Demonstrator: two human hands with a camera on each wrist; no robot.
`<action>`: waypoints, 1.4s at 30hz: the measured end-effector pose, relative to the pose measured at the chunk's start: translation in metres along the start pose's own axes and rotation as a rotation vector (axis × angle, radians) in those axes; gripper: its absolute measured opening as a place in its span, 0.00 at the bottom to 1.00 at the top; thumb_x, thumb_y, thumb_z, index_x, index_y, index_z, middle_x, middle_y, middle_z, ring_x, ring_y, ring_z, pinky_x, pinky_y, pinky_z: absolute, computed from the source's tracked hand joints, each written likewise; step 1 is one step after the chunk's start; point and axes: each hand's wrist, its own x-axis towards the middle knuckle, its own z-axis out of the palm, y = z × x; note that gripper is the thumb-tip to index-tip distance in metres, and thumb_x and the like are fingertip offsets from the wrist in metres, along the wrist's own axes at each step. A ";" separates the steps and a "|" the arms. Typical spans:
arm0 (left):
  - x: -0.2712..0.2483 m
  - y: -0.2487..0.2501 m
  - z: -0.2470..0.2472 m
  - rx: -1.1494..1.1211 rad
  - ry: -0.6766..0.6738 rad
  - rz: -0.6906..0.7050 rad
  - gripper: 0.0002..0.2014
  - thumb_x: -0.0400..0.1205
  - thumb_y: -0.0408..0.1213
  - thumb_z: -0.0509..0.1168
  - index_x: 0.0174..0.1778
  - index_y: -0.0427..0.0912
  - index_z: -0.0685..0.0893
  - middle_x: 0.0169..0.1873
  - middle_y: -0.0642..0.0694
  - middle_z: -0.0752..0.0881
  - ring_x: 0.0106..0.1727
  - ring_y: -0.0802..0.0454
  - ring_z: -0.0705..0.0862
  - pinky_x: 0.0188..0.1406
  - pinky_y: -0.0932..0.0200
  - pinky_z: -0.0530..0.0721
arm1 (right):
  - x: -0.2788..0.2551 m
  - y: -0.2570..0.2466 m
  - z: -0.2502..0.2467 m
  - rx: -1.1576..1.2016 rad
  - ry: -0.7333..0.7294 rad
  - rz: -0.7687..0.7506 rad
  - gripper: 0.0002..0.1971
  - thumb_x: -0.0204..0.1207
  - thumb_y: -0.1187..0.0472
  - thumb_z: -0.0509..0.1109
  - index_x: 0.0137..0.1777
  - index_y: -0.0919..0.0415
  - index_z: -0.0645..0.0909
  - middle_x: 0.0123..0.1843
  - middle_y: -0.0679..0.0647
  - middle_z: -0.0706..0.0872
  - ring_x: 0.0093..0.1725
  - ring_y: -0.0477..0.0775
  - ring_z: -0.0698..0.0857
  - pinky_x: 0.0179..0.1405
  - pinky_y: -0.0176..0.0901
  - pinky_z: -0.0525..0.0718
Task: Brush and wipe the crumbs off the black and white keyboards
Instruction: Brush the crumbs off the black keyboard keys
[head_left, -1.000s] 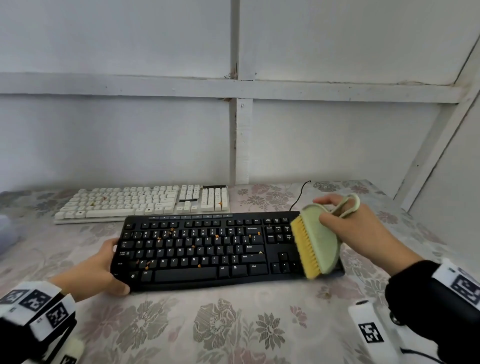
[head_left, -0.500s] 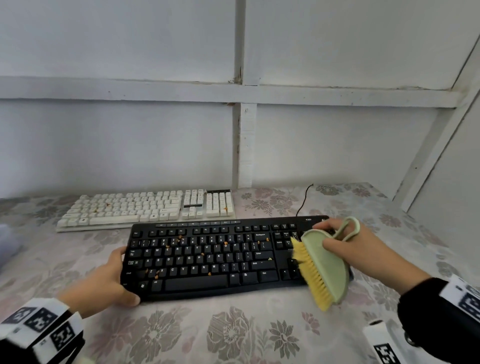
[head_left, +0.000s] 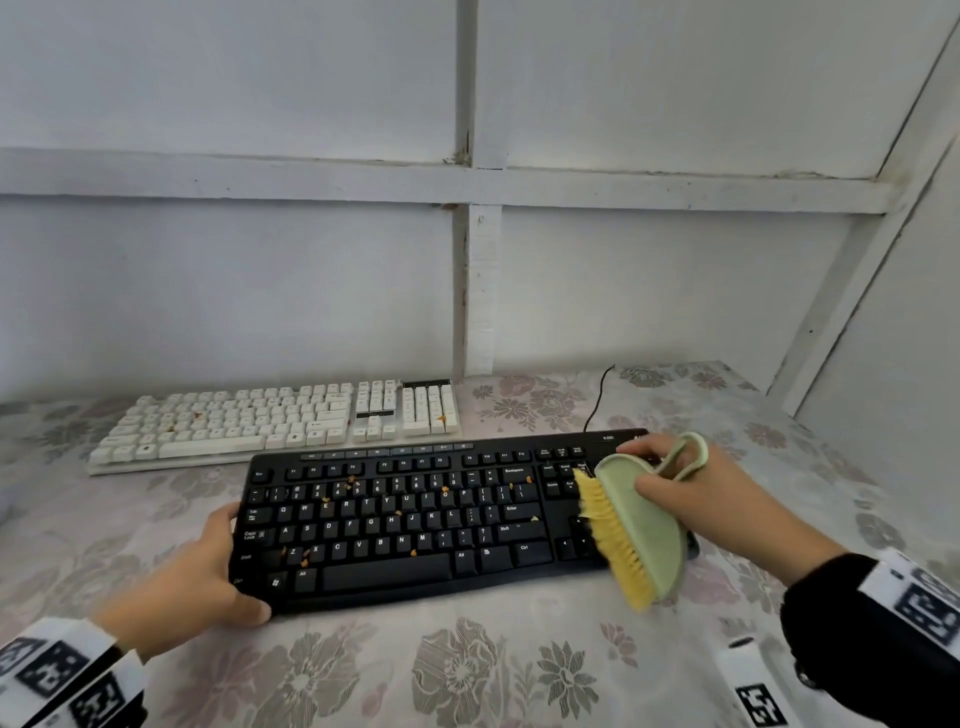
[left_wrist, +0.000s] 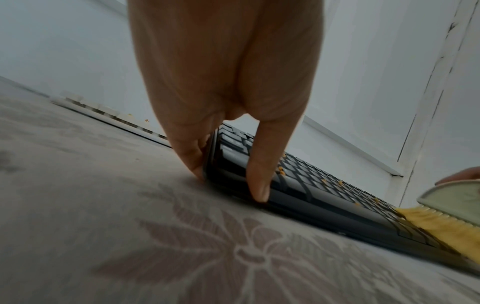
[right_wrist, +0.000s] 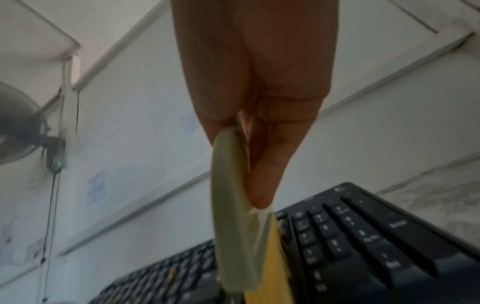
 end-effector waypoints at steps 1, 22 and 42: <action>0.001 -0.001 0.000 -0.010 0.000 0.003 0.56 0.52 0.27 0.73 0.76 0.46 0.53 0.53 0.42 0.81 0.52 0.47 0.81 0.41 0.56 0.79 | 0.001 0.000 -0.003 0.024 0.009 0.004 0.14 0.77 0.66 0.65 0.56 0.47 0.82 0.48 0.44 0.85 0.43 0.45 0.84 0.32 0.32 0.80; -0.004 0.001 0.000 0.028 0.034 -0.013 0.50 0.64 0.17 0.73 0.76 0.48 0.54 0.53 0.46 0.82 0.52 0.50 0.81 0.42 0.57 0.77 | 0.034 -0.025 0.011 0.169 0.158 -0.035 0.17 0.78 0.65 0.64 0.64 0.52 0.80 0.50 0.52 0.86 0.40 0.45 0.84 0.25 0.26 0.77; -0.006 0.003 0.001 0.001 0.024 -0.017 0.49 0.65 0.16 0.72 0.76 0.48 0.55 0.53 0.47 0.82 0.51 0.52 0.81 0.42 0.59 0.77 | 0.002 -0.015 0.019 0.042 0.005 -0.009 0.14 0.75 0.65 0.66 0.52 0.44 0.83 0.48 0.46 0.87 0.46 0.49 0.86 0.43 0.42 0.84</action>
